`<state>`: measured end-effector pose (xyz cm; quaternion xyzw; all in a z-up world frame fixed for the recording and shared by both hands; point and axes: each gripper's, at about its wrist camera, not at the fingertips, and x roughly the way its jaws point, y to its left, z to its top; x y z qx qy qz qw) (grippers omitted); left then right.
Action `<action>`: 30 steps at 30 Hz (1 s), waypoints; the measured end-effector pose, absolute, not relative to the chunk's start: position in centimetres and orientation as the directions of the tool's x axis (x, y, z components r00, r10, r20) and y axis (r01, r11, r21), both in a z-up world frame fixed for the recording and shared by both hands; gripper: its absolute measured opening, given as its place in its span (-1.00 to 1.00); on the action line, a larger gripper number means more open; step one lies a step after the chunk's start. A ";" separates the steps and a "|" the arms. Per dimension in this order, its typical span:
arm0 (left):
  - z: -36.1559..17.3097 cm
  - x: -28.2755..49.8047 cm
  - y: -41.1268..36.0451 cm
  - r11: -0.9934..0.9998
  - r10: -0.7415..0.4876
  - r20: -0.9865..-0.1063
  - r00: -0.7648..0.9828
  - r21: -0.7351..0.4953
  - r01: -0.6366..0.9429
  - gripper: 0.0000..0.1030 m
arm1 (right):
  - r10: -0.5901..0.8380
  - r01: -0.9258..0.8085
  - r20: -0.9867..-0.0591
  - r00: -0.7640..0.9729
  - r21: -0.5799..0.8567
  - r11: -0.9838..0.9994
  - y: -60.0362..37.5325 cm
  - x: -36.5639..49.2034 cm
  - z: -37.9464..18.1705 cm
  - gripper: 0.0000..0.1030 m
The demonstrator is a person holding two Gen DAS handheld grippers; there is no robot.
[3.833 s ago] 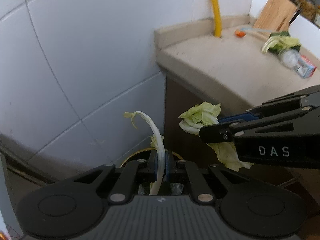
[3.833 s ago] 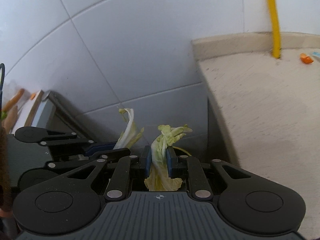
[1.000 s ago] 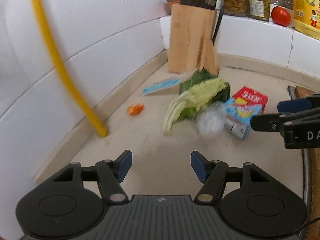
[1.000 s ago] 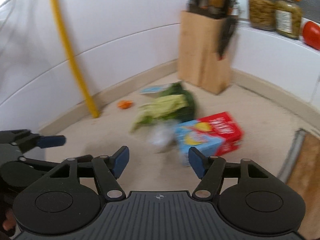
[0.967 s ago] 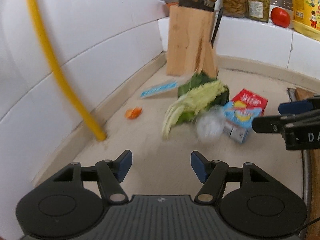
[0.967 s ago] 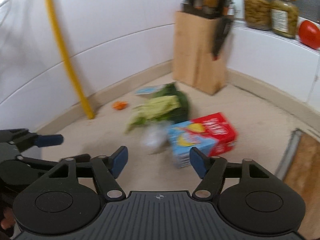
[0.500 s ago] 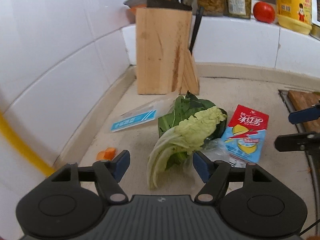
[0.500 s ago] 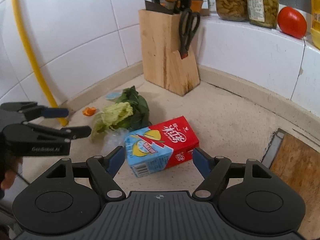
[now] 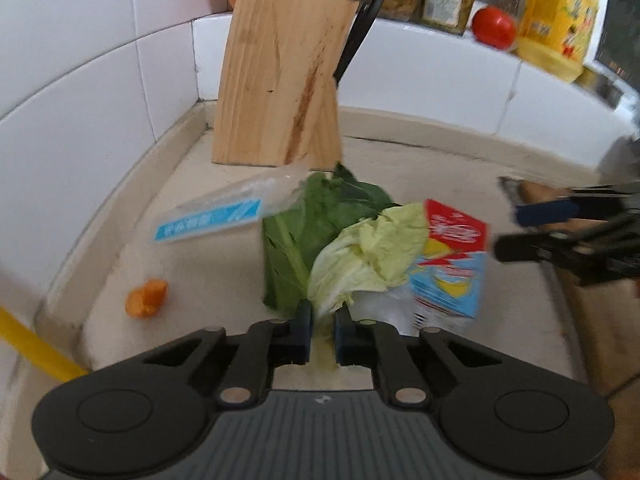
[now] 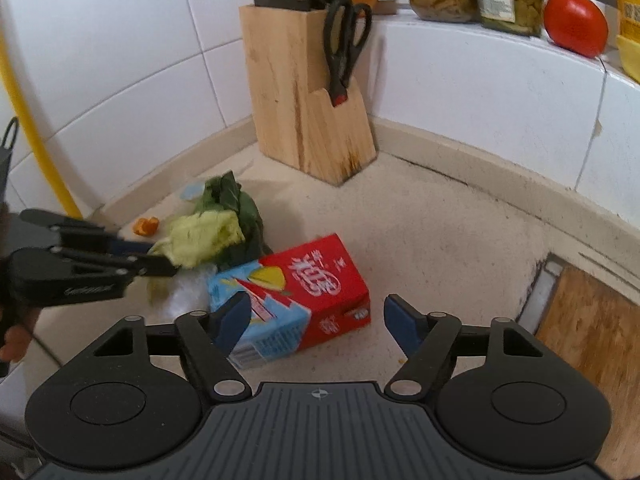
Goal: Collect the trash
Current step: 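Close the left tool on the pale cabbage leaf beside the juice carton, then grasp the clear blue-printed wrapper with the right tool while the left tool holds the cabbage leaf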
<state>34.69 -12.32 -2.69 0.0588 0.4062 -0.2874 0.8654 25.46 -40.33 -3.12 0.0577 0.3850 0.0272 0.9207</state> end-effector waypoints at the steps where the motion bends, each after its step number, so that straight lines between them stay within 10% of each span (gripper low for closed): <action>1: -2.5 34.3 -12.0 0.826 -0.456 -0.737 0.498 -0.143 0.545 -0.88 | 0.100 -0.015 -0.701 0.706 0.127 0.992 -40.2 25.5 -2.9 0.44; 10: -2.4 30.3 -9.6 0.844 -0.432 -0.740 0.515 -0.131 0.520 -0.82 | 0.150 -0.153 -0.689 0.709 0.057 0.987 -37.1 27.3 -0.8 0.37; 20: -4.7 30.3 -10.5 0.834 -0.434 -0.748 0.502 -0.123 0.538 0.03 | 0.178 -0.439 -0.754 0.633 -0.161 0.884 -30.8 37.2 0.8 1.00; 30: -5.9 32.6 -10.5 0.790 -0.427 -0.777 0.462 -0.072 0.609 0.01 | 0.104 -0.597 -0.875 0.472 -0.231 0.768 -26.2 47.7 -4.0 0.95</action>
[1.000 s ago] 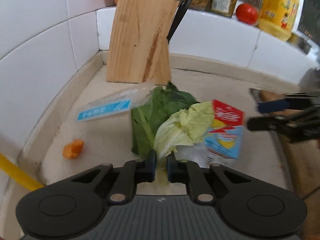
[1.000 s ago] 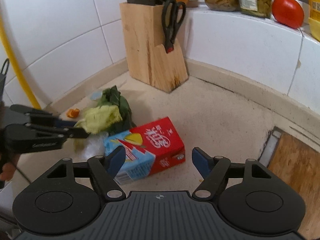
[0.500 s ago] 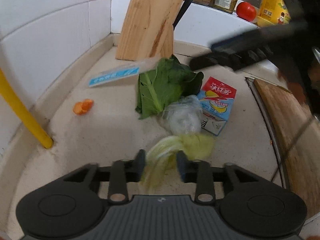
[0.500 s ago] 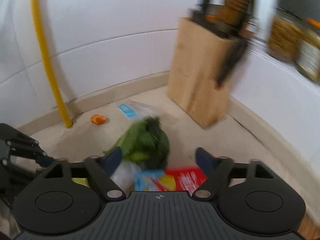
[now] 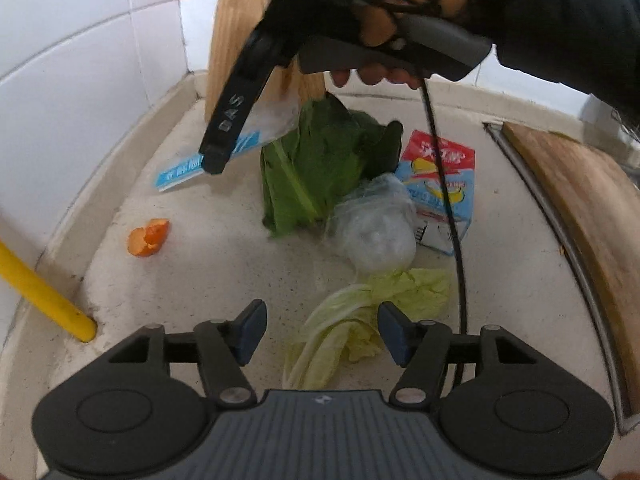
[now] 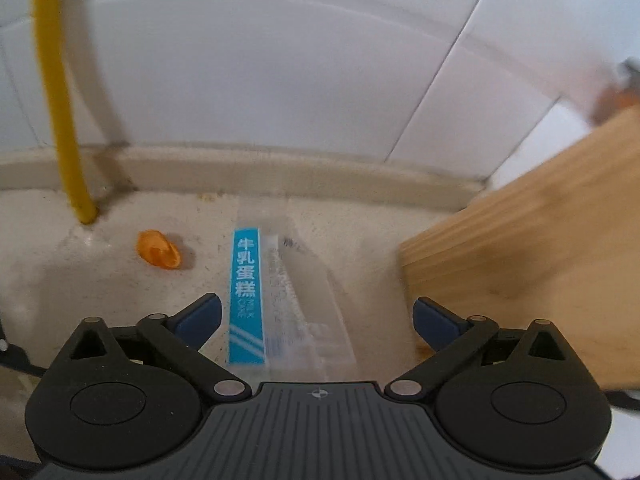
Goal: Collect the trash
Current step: 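Grasp the clear blue-printed wrapper with the right tool while the left tool holds the cabbage leaf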
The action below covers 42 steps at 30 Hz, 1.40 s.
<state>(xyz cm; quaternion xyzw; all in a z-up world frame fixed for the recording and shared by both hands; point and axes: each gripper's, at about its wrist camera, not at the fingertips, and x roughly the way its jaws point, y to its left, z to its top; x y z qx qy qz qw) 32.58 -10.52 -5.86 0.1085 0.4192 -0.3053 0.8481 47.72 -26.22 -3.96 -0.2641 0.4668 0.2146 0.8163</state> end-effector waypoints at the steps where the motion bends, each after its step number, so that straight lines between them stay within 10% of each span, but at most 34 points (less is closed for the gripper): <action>1: -6.1 32.8 -10.6 0.788 -0.426 -0.787 0.446 -0.080 0.611 -0.26 | 0.099 -0.592 -0.887 0.451 -0.215 0.776 -26.3 48.4 -4.7 0.91; 5: -6.1 33.5 -10.3 0.808 -0.414 -0.807 0.421 -0.114 0.577 -0.81 | 0.124 -0.557 -0.924 0.361 -0.107 0.824 -27.3 48.8 -6.1 -0.10; 9: -5.1 33.6 -8.9 0.836 -0.447 -0.791 0.417 -0.203 0.510 -0.86 | 0.176 -0.515 -0.893 0.414 -0.070 0.854 -28.9 46.6 -3.8 -0.36; 20: -3.3 29.0 -7.5 0.860 -0.469 -0.758 0.453 -0.276 0.429 -0.86 | 0.394 -0.481 -0.723 0.567 0.098 0.871 -31.9 35.9 6.1 -0.37; 37: -5.0 19.3 -9.9 0.889 -0.386 -0.804 0.452 -0.194 0.414 -0.65 | 0.342 -0.300 -0.830 0.440 0.223 0.927 -34.1 19.6 -3.2 -0.35; 42: -4.9 19.0 -11.2 0.883 -0.326 -0.806 0.493 -0.074 0.463 -0.09 | 0.296 -0.354 -0.845 0.445 0.138 0.925 -33.1 18.2 -3.9 0.38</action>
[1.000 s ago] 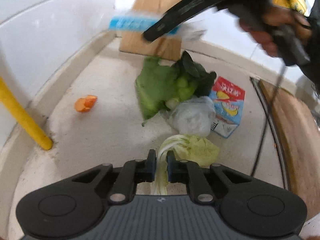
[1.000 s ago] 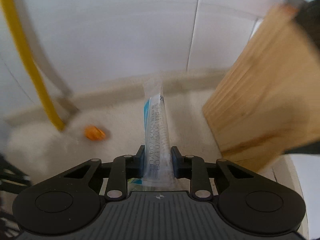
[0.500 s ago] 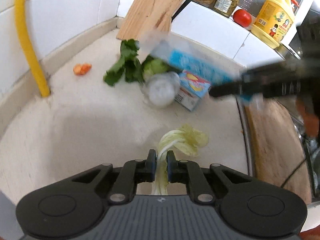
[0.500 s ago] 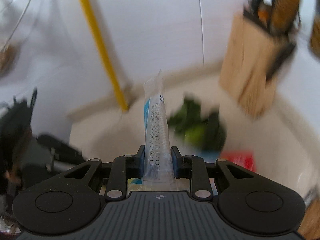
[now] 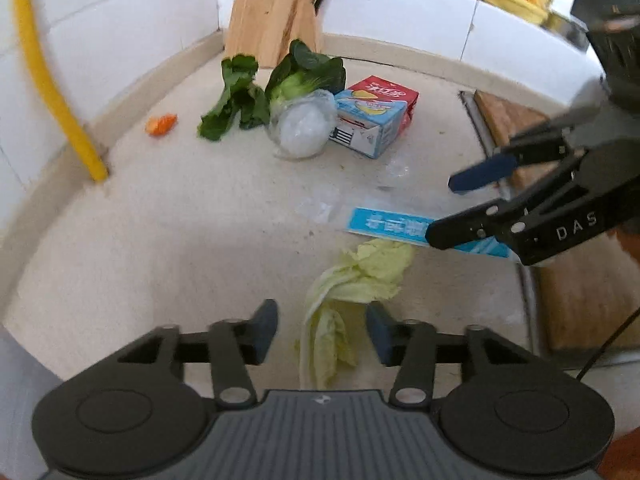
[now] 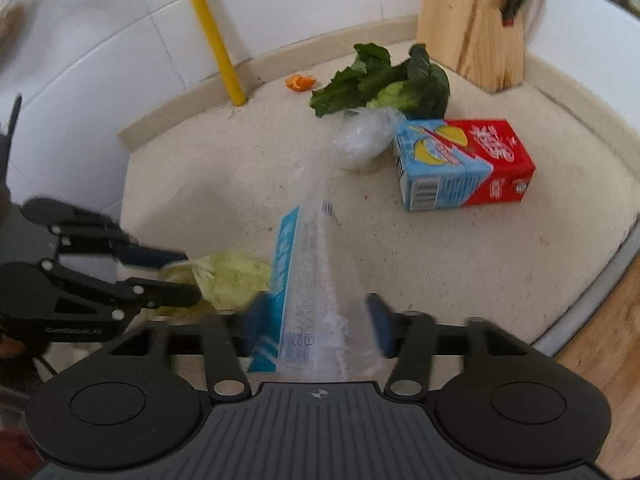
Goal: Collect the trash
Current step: 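Grasp the clear blue-printed wrapper with the right tool while the left tool holds the cabbage leaf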
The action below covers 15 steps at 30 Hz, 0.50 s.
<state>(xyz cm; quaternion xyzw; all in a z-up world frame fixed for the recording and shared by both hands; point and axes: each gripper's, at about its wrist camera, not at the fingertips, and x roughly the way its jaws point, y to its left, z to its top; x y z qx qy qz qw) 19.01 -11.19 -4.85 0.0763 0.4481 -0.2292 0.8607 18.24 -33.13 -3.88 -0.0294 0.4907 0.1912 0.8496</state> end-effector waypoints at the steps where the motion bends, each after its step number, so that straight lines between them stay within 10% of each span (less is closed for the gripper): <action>1: -4.9 19.1 -11.6 0.875 -0.319 -0.809 0.493 -0.052 0.481 -0.03 | 0.283 -0.363 -0.840 0.462 0.112 0.925 -33.0 18.3 -3.9 0.38; 7: -6.1 19.6 -12.9 0.857 -0.290 -0.820 0.494 0.008 0.515 0.01 | 0.259 -0.425 -0.855 0.449 0.050 0.904 -32.1 19.2 -5.2 0.55; 11: -6.1 19.4 -12.9 0.857 -0.328 -0.817 0.474 -0.046 0.513 -0.47 | 0.252 -0.419 -0.874 0.415 0.062 0.906 -31.9 19.4 -6.3 0.51; 13: -5.9 19.3 -12.7 0.862 -0.335 -0.818 0.468 -0.065 0.503 -0.88 | 0.237 -0.428 -0.873 0.427 0.035 0.903 -31.6 18.8 -6.4 0.38; 15: -5.8 19.2 -12.1 0.868 -0.363 -0.811 0.458 -0.116 0.483 -0.88 | 0.219 -0.419 -0.870 0.441 0.016 0.908 -31.4 18.1 -6.1 -0.28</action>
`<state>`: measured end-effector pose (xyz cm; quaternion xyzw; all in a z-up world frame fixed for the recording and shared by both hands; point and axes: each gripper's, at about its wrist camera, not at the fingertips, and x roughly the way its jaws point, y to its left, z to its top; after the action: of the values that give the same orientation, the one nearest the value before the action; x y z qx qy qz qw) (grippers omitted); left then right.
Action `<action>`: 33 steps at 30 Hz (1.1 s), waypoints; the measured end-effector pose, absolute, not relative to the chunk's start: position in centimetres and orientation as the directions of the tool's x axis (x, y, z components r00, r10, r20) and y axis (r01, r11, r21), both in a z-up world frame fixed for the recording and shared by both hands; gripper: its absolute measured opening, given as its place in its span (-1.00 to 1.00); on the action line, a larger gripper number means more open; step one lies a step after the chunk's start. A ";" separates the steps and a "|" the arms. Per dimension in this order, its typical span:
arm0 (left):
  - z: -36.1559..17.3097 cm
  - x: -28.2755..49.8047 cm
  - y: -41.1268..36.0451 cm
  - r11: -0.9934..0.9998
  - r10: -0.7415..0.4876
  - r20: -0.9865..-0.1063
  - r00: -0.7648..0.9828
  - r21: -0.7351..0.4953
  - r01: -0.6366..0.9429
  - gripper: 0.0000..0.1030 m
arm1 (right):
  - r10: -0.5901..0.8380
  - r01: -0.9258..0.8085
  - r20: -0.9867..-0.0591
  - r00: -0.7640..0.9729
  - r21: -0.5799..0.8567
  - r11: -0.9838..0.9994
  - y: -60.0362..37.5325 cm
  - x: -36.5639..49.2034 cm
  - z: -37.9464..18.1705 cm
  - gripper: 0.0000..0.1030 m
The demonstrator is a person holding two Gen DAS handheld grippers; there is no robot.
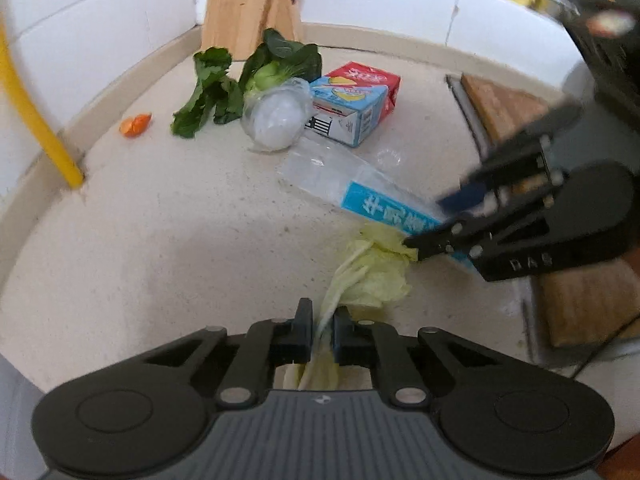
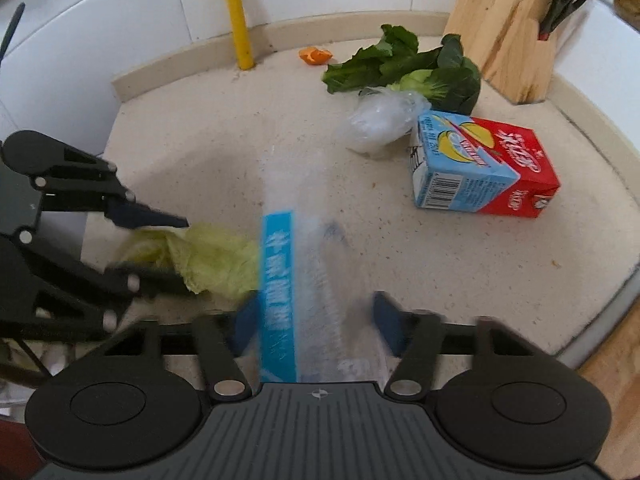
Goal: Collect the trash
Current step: 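Grasp the clear blue-printed wrapper with the right tool while the left tool holds the cabbage leaf, then carry the cabbage leaf and wrapper in both tools over the black bin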
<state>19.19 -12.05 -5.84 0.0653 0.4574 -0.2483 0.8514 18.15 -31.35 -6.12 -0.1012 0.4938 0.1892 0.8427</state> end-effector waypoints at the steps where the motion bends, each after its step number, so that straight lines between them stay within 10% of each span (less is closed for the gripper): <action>1: -5.7 19.0 -11.6 0.874 -0.364 -0.806 0.466 -0.123 0.470 -0.90 | 0.219 -0.415 -0.873 0.435 0.022 0.910 -31.3 17.9 -6.0 -0.42; 33: -2.0 7.4 6.4 0.982 -0.177 -0.715 0.676 -0.178 0.069 -0.91 | 0.431 -0.524 -0.776 0.461 0.154 0.838 -14.8 12.9 -1.1 -0.62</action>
<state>7.37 6.44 -2.05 -0.0683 0.3966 -0.0675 0.9130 12.92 -14.83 -1.05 -0.0530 0.4374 0.2797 0.8530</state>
